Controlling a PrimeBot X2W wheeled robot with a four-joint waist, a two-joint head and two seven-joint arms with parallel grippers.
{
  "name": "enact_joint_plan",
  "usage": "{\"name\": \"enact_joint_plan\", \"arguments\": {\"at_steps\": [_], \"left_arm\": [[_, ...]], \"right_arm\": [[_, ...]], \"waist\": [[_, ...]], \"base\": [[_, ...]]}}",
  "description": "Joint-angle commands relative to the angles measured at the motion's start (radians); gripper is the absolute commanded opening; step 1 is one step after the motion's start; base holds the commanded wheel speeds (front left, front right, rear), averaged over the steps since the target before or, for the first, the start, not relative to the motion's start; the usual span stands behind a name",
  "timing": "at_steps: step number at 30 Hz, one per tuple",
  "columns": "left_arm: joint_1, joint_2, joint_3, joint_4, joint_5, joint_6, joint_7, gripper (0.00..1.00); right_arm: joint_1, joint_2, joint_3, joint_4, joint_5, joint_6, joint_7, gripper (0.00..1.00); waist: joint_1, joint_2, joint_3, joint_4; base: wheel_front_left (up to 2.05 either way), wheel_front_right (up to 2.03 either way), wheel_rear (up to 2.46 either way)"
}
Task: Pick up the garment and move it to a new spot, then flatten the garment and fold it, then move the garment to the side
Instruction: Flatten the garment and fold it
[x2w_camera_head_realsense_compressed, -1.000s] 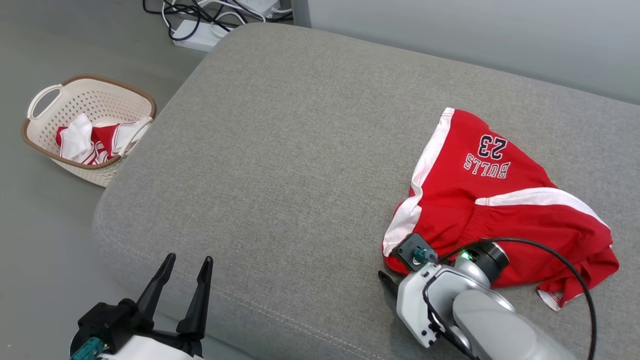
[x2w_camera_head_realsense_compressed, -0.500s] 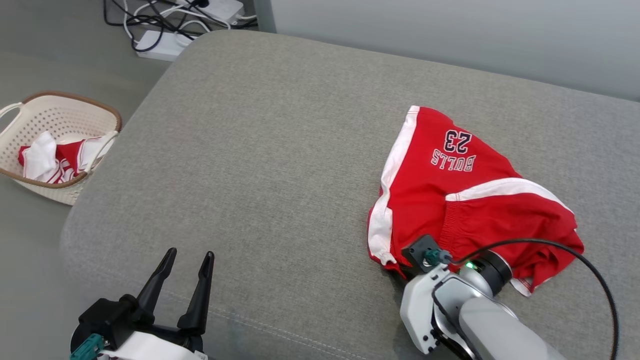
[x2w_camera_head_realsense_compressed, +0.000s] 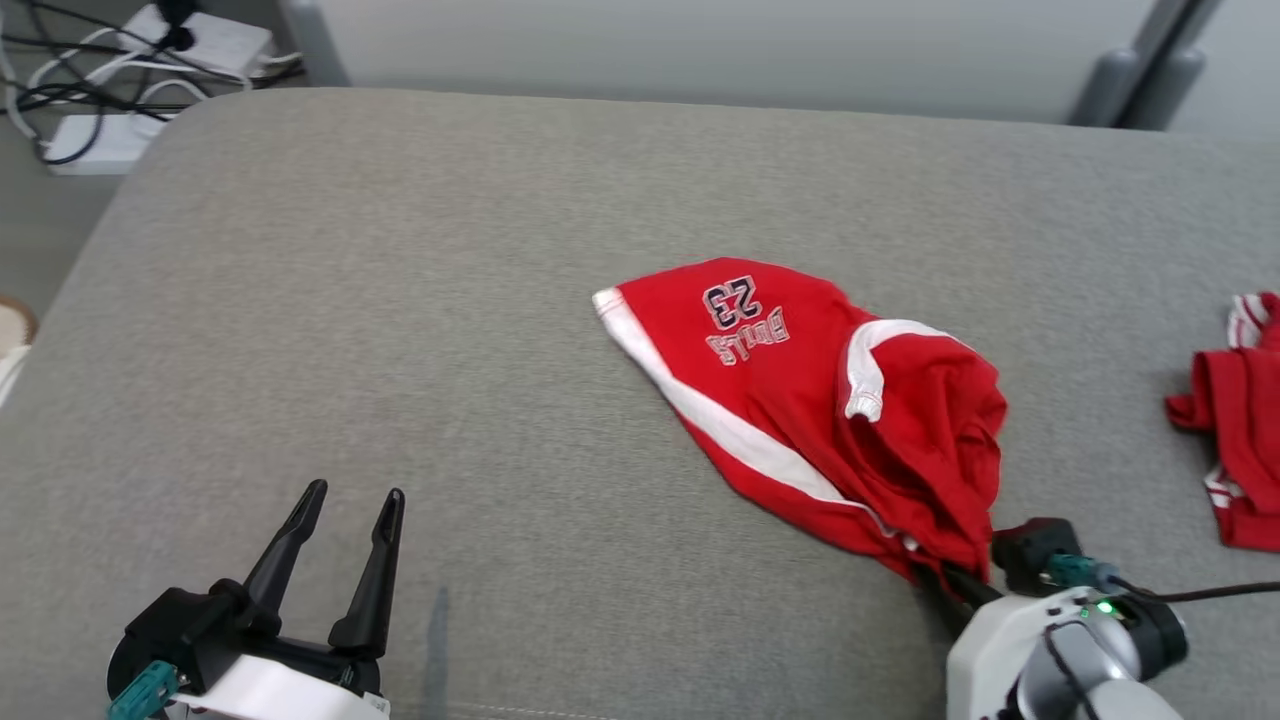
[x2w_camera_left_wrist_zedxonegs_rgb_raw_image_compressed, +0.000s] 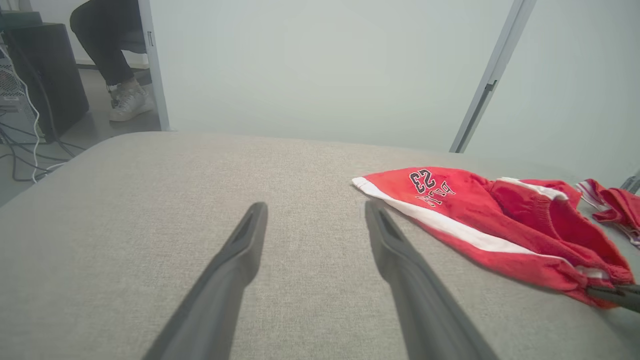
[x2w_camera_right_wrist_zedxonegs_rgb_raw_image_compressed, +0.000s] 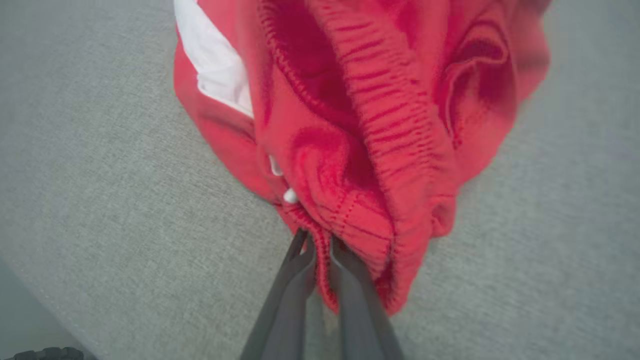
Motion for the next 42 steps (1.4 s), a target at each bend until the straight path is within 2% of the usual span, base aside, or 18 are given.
{"name": "enact_joint_plan", "arguments": {"at_steps": [1,6,13,14,15,16,25,29,35,42], "left_arm": [[-0.06,0.024,0.041,-0.03,0.004,0.002,0.004,1.0],[-0.066,0.034,0.039,-0.042,0.003,0.004,0.017,1.0],[-0.068,0.047,0.04,-0.054,0.002,0.008,0.03,1.0],[-0.068,0.049,0.039,-0.055,0.001,0.008,0.033,1.0],[-0.067,0.05,0.038,-0.056,0.0,0.008,0.036,1.0],[-0.068,0.051,0.036,-0.057,0.0,0.009,0.038,1.0],[-0.066,0.06,0.029,-0.067,-0.003,0.015,0.058,1.0],[-0.062,0.067,0.031,-0.076,-0.003,0.021,0.064,1.0],[-0.054,0.07,0.025,-0.082,-0.001,0.026,0.063,1.0],[-0.009,0.067,0.023,-0.079,-0.006,0.04,0.056,1.0]], "right_arm": [[0.018,-0.006,-0.021,-0.057,-0.016,-0.003,0.001,0.0],[0.078,0.009,-0.137,-0.131,-0.028,-0.003,-0.003,0.0],[0.1,0.043,-0.216,-0.161,-0.036,-0.003,-0.036,0.0],[0.098,0.051,-0.218,-0.159,-0.032,-0.003,-0.043,0.16],[0.095,0.056,-0.216,-0.159,-0.03,-0.003,-0.05,0.53],[0.091,0.061,-0.213,-0.162,-0.025,-0.003,-0.062,1.0],[0.075,0.042,-0.173,-0.261,0.065,-0.003,-0.215,1.0],[0.063,0.043,-0.21,-0.311,0.088,-0.003,-0.319,1.0],[0.074,0.089,-0.326,-0.316,0.004,-0.003,-0.406,1.0],[0.194,0.122,-0.325,-0.297,-0.032,-0.003,-0.421,1.0]], "waist": [[0.0,-0.0001,0.023,-0.051],[0.0,-0.0001,0.037,-0.097],[0.0,-0.0001,0.049,-0.125],[0.0,-0.0001,0.049,-0.129],[0.0,-0.0001,0.049,-0.132],[0.0,-0.0001,0.049,-0.134],[0.0,-0.0001,0.024,-0.143],[0.0,-0.0001,0.017,-0.149],[0.0,-0.0001,-0.007,-0.155],[0.0,-0.0001,-0.062,-0.167]], "base": [[0.0,0.0,0.0],[0.0,0.0,0.0],[0.0,0.0,0.0],[0.0,0.0,0.0],[0.0,0.0,0.0],[0.0,0.0,0.0],[0.0,0.0,0.0],[0.0,0.0,0.0],[0.0,0.0,0.0],[0.0,0.0,0.0]]}}
